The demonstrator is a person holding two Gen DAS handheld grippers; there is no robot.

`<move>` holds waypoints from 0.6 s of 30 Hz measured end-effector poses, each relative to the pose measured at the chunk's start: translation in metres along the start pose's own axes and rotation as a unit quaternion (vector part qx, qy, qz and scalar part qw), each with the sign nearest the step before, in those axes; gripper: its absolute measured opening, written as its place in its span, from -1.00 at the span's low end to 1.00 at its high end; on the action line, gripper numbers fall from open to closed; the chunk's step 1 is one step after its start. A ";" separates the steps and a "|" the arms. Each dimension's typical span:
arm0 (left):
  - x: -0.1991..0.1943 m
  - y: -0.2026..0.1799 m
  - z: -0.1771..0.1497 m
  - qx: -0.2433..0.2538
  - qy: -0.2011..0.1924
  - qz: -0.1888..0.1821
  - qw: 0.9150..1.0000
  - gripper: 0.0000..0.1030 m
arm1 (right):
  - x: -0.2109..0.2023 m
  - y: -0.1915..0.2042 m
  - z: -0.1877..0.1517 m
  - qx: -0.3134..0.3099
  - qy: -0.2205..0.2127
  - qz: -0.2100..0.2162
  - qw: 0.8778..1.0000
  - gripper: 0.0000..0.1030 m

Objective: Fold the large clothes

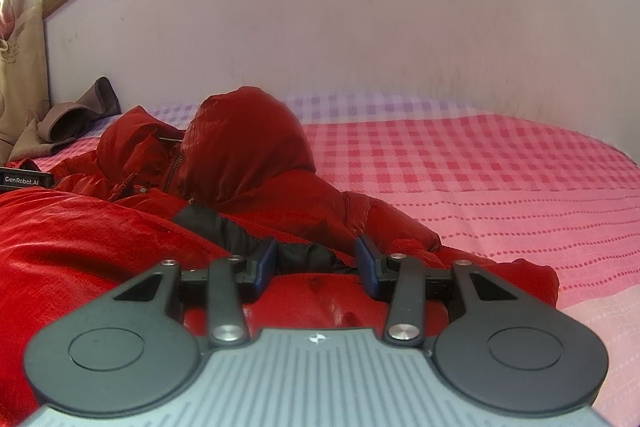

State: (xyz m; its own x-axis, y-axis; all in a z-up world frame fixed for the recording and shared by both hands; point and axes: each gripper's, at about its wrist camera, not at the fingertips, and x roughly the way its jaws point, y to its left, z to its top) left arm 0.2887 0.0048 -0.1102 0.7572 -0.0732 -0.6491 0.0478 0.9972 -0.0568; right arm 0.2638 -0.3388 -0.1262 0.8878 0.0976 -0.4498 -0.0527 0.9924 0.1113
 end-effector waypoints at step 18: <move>0.003 -0.002 0.005 0.009 0.016 0.008 1.000 1.00 | 0.000 0.000 -0.001 -0.001 -0.002 -0.002 1.000 -0.19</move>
State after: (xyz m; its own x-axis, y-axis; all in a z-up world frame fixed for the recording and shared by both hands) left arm 0.2936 0.0028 -0.1083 0.7371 -0.0581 -0.6733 0.0487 0.9983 -0.0328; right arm 0.2634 -0.3388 -0.1267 0.8895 0.0937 -0.4472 -0.0507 0.9929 0.1073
